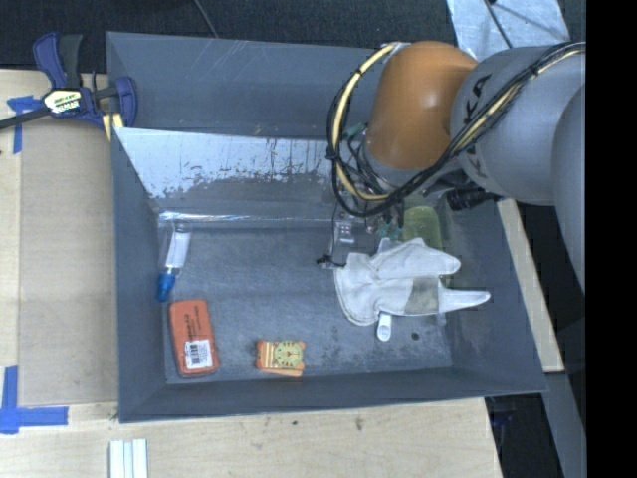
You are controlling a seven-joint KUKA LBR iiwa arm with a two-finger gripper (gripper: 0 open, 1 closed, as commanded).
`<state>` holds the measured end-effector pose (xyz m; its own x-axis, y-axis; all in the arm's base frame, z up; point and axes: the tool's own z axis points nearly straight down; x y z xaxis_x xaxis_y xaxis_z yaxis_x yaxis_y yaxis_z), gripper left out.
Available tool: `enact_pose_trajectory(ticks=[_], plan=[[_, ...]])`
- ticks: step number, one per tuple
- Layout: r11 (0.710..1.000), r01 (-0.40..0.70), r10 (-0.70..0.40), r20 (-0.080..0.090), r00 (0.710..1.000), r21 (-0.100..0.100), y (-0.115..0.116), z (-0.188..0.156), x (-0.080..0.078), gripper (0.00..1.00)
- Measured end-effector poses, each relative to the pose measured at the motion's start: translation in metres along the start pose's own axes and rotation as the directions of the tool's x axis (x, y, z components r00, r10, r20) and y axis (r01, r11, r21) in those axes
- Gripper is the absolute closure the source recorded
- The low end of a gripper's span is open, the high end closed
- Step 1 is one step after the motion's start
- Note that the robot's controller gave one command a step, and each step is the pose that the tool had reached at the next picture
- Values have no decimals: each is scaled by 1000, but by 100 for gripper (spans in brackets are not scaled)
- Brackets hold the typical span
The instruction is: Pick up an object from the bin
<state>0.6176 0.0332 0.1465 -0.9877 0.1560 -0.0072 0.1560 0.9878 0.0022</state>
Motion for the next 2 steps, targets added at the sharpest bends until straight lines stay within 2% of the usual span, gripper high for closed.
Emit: enact_pose_trajectory(ticks=[1,2], plan=[[1000,-17,17,-4,1000,2,-39,32,1,0],[996,-90,90,-10,996,7,-49,24,9,0]])
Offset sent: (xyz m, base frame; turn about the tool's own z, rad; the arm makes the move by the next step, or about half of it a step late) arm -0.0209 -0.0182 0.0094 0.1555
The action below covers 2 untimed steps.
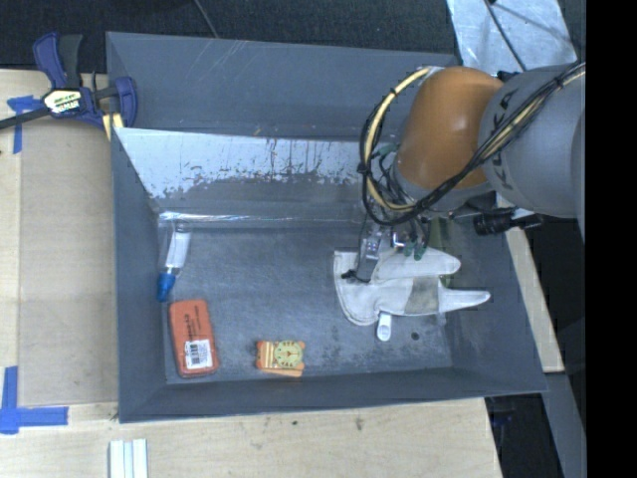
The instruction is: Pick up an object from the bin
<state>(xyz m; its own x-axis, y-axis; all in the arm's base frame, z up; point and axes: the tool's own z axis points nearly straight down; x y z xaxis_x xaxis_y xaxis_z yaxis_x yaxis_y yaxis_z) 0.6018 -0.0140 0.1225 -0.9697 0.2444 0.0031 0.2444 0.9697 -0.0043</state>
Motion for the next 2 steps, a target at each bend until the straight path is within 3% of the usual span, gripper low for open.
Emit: enact_pose_trajectory(ticks=[1,2], plan=[[1000,3,-3,13,1000,-7,-2,-7,17,0],[999,-33,34,7,999,-5,-26,32,28,0]])
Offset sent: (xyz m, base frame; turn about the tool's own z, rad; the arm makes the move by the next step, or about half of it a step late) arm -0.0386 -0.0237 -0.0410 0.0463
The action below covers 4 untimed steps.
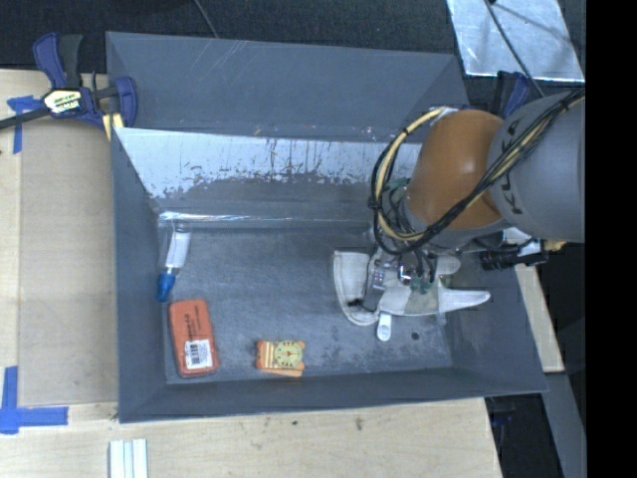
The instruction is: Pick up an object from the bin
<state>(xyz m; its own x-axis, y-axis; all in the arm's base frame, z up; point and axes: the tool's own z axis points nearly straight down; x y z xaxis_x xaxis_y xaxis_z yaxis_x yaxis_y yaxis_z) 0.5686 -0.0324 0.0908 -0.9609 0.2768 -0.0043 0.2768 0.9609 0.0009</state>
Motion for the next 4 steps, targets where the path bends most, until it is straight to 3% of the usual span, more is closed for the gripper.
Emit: enact_pose_trajectory(ticks=[1,2,3,4], plan=[[999,-35,35,1,999,-1,-1,20,-22,100],[999,-34,34,1,999,-1,-1,20,-22,100],[1000,-18,18,-8,1000,1,6,-30,-28,100],[1000,4,-4,8,1000,-1,-9,-43,-30,100]])
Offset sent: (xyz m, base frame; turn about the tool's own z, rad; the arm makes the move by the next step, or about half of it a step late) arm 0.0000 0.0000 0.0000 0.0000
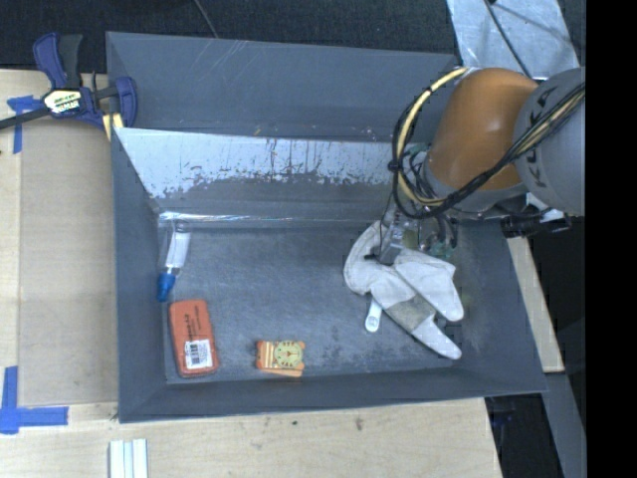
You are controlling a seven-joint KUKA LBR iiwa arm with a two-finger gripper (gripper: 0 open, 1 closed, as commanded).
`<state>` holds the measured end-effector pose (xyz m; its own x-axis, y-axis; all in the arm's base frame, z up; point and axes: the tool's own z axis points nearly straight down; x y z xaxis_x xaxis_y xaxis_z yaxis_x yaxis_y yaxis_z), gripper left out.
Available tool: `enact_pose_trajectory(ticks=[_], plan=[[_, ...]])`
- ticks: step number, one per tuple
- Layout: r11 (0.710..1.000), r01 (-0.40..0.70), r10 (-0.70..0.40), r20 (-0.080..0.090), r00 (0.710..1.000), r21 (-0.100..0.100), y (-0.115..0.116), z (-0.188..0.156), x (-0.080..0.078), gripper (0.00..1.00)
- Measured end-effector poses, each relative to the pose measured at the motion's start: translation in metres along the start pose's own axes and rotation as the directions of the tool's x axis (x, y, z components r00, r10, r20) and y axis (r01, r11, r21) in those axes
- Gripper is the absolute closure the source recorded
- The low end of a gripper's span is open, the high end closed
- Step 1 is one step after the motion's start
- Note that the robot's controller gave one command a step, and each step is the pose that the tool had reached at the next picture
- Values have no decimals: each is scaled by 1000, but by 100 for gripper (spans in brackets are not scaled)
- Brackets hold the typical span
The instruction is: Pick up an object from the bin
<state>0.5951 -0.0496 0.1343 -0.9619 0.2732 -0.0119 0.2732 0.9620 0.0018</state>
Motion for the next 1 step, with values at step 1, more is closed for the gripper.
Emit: enact_pose_trajectory(ticks=[1], plan=[[1000,6,-6,-7,1000,1,-16,-136,15,100]])
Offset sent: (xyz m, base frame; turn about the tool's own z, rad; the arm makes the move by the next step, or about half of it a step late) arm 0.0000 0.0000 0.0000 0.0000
